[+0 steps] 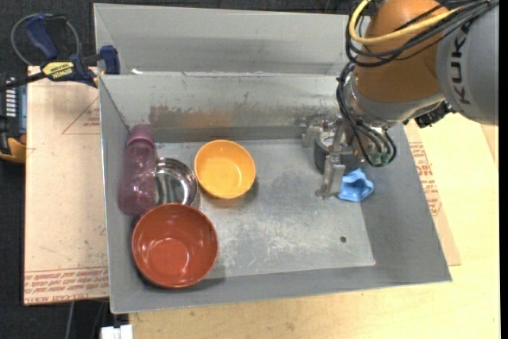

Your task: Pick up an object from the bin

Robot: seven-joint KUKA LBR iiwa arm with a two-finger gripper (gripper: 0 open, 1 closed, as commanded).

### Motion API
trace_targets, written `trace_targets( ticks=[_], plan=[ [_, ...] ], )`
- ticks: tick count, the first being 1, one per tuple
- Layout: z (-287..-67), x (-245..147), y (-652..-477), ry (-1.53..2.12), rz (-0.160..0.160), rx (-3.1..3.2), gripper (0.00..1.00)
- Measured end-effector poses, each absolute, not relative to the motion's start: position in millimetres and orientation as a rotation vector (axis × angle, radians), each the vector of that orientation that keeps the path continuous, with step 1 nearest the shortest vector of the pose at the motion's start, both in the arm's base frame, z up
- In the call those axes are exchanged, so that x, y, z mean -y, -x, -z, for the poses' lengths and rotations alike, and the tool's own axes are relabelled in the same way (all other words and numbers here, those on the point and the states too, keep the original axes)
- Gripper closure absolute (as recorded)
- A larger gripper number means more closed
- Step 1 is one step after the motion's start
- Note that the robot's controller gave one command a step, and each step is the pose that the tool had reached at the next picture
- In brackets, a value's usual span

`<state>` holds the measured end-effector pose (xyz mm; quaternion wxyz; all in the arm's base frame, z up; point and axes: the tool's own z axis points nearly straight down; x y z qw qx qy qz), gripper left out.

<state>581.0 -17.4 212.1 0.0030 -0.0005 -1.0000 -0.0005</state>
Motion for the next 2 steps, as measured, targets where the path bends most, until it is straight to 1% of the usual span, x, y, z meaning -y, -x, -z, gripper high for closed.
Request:
trace_targets(
  ticks=[1, 2],
  plan=[
    [-216, 17, -582.6, 0.000, 0.001, 3.143, 0.00],
    [-115, 97, -608.2, -0.550, 0.002, 3.098, 0.00]
  ],
)
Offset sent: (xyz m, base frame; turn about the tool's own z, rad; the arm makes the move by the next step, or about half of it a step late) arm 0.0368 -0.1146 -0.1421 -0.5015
